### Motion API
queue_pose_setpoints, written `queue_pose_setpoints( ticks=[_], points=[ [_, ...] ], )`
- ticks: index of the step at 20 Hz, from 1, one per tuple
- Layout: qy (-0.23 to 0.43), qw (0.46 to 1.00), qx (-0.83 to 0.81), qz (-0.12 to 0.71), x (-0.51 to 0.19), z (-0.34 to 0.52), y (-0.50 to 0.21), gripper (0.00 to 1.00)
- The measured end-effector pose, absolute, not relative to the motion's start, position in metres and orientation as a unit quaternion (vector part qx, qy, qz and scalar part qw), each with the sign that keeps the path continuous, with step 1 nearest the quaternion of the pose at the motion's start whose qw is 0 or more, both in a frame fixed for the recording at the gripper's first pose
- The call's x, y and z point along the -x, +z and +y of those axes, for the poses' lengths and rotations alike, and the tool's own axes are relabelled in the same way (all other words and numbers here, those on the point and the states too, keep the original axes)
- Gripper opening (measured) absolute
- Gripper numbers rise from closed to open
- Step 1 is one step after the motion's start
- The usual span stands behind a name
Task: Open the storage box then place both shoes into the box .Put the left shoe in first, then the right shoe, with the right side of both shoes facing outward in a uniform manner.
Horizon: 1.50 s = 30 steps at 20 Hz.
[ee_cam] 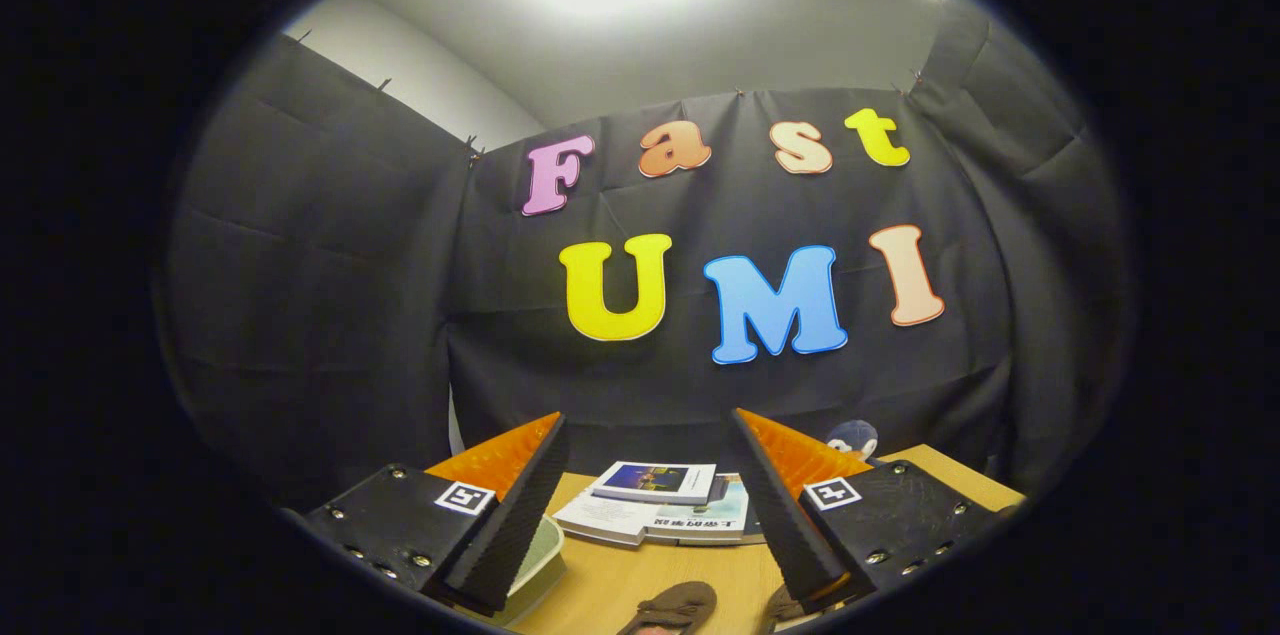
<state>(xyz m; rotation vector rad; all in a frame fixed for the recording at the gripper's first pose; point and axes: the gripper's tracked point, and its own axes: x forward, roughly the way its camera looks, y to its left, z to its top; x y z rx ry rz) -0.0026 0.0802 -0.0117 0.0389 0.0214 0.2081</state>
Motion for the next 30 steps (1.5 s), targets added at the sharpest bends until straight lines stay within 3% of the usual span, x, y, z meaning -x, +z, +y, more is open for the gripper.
queue_pose_setpoints(
  ticks=[14, 30],
  points=[
    [0.183, 0.957, -0.156, 0.161, 0.036, 0.147, -0.121, 0.98],
    [0.224, 0.816, -0.420, 0.328, 0.058, 0.202, -0.219, 0.97]
  ],
)
